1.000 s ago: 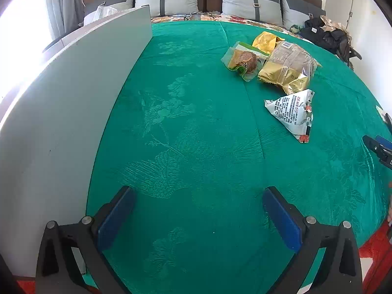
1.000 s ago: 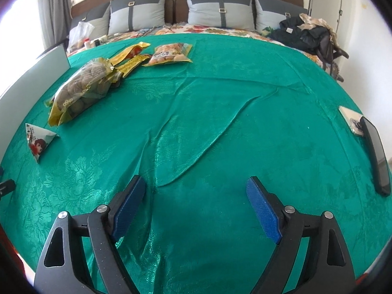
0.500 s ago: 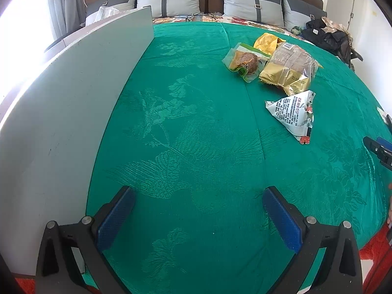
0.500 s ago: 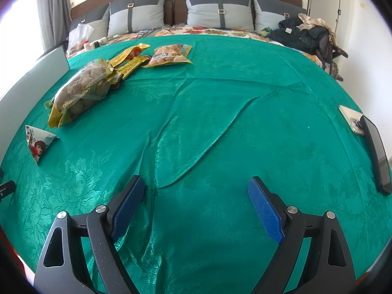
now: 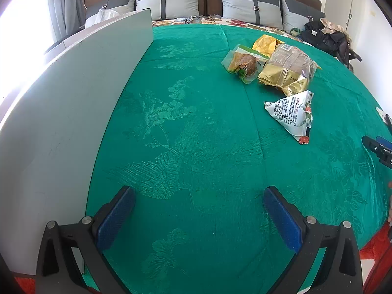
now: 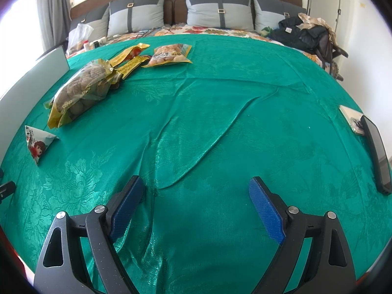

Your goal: Organize snacks

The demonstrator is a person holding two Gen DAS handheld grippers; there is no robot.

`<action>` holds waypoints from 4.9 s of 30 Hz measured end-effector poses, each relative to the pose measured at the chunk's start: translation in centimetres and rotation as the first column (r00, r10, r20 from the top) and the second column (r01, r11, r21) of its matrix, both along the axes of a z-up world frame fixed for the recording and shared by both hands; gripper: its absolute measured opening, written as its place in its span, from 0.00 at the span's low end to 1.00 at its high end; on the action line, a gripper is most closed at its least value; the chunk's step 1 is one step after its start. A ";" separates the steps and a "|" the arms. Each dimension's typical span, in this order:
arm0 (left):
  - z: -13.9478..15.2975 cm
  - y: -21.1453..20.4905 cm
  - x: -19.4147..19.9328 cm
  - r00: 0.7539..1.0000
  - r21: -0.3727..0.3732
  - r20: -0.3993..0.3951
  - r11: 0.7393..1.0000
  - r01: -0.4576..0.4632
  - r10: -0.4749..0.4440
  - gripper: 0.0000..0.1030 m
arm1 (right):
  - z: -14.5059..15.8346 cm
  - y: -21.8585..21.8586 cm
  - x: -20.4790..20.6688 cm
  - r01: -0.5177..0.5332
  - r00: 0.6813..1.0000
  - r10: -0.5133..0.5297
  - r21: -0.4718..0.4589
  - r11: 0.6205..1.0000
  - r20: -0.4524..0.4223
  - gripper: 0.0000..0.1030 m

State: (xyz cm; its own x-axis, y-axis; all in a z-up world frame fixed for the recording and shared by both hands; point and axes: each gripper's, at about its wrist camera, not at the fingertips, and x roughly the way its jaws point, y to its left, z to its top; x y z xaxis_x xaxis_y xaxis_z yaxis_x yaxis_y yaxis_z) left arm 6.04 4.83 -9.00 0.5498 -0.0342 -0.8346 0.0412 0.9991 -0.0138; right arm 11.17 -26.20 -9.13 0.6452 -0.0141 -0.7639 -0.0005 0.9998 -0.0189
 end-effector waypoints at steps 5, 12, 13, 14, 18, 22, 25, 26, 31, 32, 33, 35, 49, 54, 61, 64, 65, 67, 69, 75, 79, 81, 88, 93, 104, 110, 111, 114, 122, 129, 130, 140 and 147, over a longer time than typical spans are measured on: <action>0.4 -1.3 -0.4 0.995 -0.068 -0.004 0.993 0.098 -0.098 1.00 | 0.0 0.0 0.0 0.000 1.000 0.000 0.000 1.000 0.000 0.88; 1.5 -5.6 3.2 0.981 -0.071 -0.012 0.978 0.194 -0.196 0.99 | 0.0 0.0 0.0 0.000 1.000 0.000 0.001 1.000 0.000 0.88; 1.8 -6.1 4.1 0.980 -0.067 -0.008 0.978 0.197 -0.198 0.99 | 0.0 0.0 0.0 0.000 1.000 0.000 0.001 1.000 0.000 0.88; 1.9 -6.6 5.0 0.980 -0.061 -0.008 0.979 0.196 -0.197 0.99 | 0.0 0.0 0.0 0.000 1.000 0.000 0.001 1.000 0.000 0.88; 1.2 -7.8 7.8 0.984 -0.062 -0.041 0.983 0.170 -0.173 0.87 | 0.0 0.0 0.0 0.000 1.000 0.000 0.001 1.000 0.000 0.88; 1.4 -7.8 7.8 0.982 -0.057 -0.006 0.980 0.189 -0.190 0.33 | 0.0 0.0 0.0 0.000 1.000 0.000 0.001 1.000 0.000 0.88; 1.7 -6.2 7.6 0.982 -0.072 -0.019 0.980 0.187 -0.188 0.27 | 0.0 0.0 0.0 -0.001 1.000 0.001 0.001 1.000 0.000 0.88; 1.8 -5.5 7.4 0.984 -0.047 -0.015 0.983 0.177 -0.178 0.27 | 0.0 0.0 0.0 -0.001 1.000 0.001 0.002 1.000 0.000 0.88; 1.2 -2.4 7.4 0.992 0.009 -0.054 0.993 0.116 -0.116 0.62 | 0.0 0.0 0.0 0.000 1.000 0.000 0.002 1.000 -0.001 0.89; 1.0 -2.1 7.4 0.993 0.018 -0.057 0.994 0.107 -0.106 0.74 | 0.0 0.0 0.1 0.000 1.000 0.000 0.002 1.000 -0.002 0.89; 0.8 -1.9 7.4 0.994 0.029 -0.051 0.994 0.101 -0.099 0.88 | -0.1 0.1 0.1 0.000 1.000 0.000 0.002 1.000 -0.003 0.89; 0.4 -1.7 7.5 0.994 0.045 -0.035 0.993 0.107 -0.105 0.90 | -0.1 0.1 0.1 0.000 1.000 0.000 0.002 1.000 -0.002 0.89; -0.2 -0.8 9.0 0.994 0.004 0.025 0.995 0.103 -0.103 1.00 | -0.1 0.0 0.1 0.000 1.000 0.000 0.002 1.000 -0.002 0.89; -0.3 -0.8 8.9 0.995 0.004 0.032 0.995 0.096 -0.096 1.00 | -0.1 0.0 0.1 0.000 1.000 0.000 0.003 1.000 -0.002 0.89; -0.3 -0.8 8.9 0.995 0.003 0.032 0.995 0.096 -0.096 1.00 | 0.5 0.2 1.5 0.025 0.993 -0.024 0.007 1.000 -0.116 0.87; -0.3 -0.8 9.0 0.995 0.003 0.032 0.995 0.096 -0.096 1.00 | 2.2 0.9 3.3 0.047 0.988 -0.014 0.211 0.976 -0.152 0.87; -0.3 -0.8 9.0 0.995 0.003 0.032 0.995 0.096 -0.096 1.00 | 2.9 1.6 4.0 0.057 0.988 -0.016 0.272 0.961 -0.151 0.87; -0.3 -0.8 9.0 0.995 0.003 0.032 0.995 0.096 -0.096 1.00 | 4.0 3.7 5.9 0.068 0.988 -0.012 0.360 0.931 -0.155 0.87; -0.3 -0.8 9.0 0.995 0.003 0.032 0.995 0.096 -0.096 1.00 | 4.7 6.1 8.0 0.090 0.985 -0.019 0.408 0.909 -0.173 0.88; -0.3 -0.7 9.0 0.995 0.001 0.032 0.995 0.096 -0.095 1.00 | 4.4 13.1 13.2 0.192 0.968 -0.116 0.361 0.913 -0.221 0.88; -0.2 -0.8 9.0 0.995 -0.003 0.033 0.995 0.095 -0.095 1.00 | 2.3 15.2 15.1 0.229 0.944 -0.151 0.257 0.939 -0.292 0.87; -0.2 -0.8 9.0 0.995 -0.003 0.033 0.995 0.095 -0.095 1.00 | 1.7 14.9 15.0 0.192 0.954 -0.117 0.260 0.946 -0.277 0.85; -0.2 -0.8 9.0 0.995 -0.003 0.034 0.995 0.095 -0.095 1.00 | 2.3 9.6 11.7 -0.072 0.977 0.112 0.214 0.974 -0.182 0.73; -0.2 -0.7 9.0 0.995 -0.003 0.034 0.995 0.095 -0.095 1.00 | 2.3 4.1 8.5 -0.285 0.924 0.324 0.198 0.938 -0.205 0.74; -0.2 -0.7 9.0 0.995 -0.003 0.034 0.995 0.095 -0.095 1.00 | 1.5 0.5 2.7 -0.175 0.977 0.195 0.196 0.965 -0.088 0.78; -0.2 -0.7 9.0 0.995 -0.002 0.034 0.995 0.095 -0.095 1.00 | 0.7 4.4 1.8 -0.260 0.964 0.255 -0.057 0.964 -0.073 0.82; -0.2 -0.7 9.0 0.995 -0.003 0.034 0.995 0.095 -0.095 1.00 | 0.6 4.3 1.8 -0.259 0.965 0.255 -0.055 0.964 -0.067 0.83; -0.2 -0.7 9.0 0.995 -0.002 0.034 0.996 0.095 -0.095 1.00 | 0.2 2.9 1.9 -0.219 0.975 0.219 0.015 0.976 -0.047 0.88; -0.3 -0.7 9.0 0.995 -0.002 0.035 0.996 0.095 -0.094 1.00 | 0.0 3.0 1.8 -0.220 0.975 0.220 0.008 0.976 -0.039 0.89; -0.2 -0.6 9.0 0.995 -0.002 0.036 0.996 0.092 -0.091 1.00 | 0.0 3.0 1.9 -0.222 0.974 0.222 0.009 0.975 -0.040 0.90; -0.2 -0.6 9.0 0.995 -0.002 0.036 0.996 0.092 -0.091 1.00 | 0.0 3.0 1.9 -0.222 0.974 0.222 0.009 0.975 -0.040 0.90; -0.2 -0.8 8.9 0.993 -0.007 0.024 0.993 0.117 -0.117 1.00 | 0.0 3.0 1.9 -0.222 0.974 0.222 0.009 0.975 -0.039 0.91; 1.1 -4.2 9.4 0.971 -0.021 -0.003 0.971 0.240 -0.240 1.00 | 0.0 3.0 1.9 -0.222 0.974 0.222 0.010 0.975 -0.039 0.91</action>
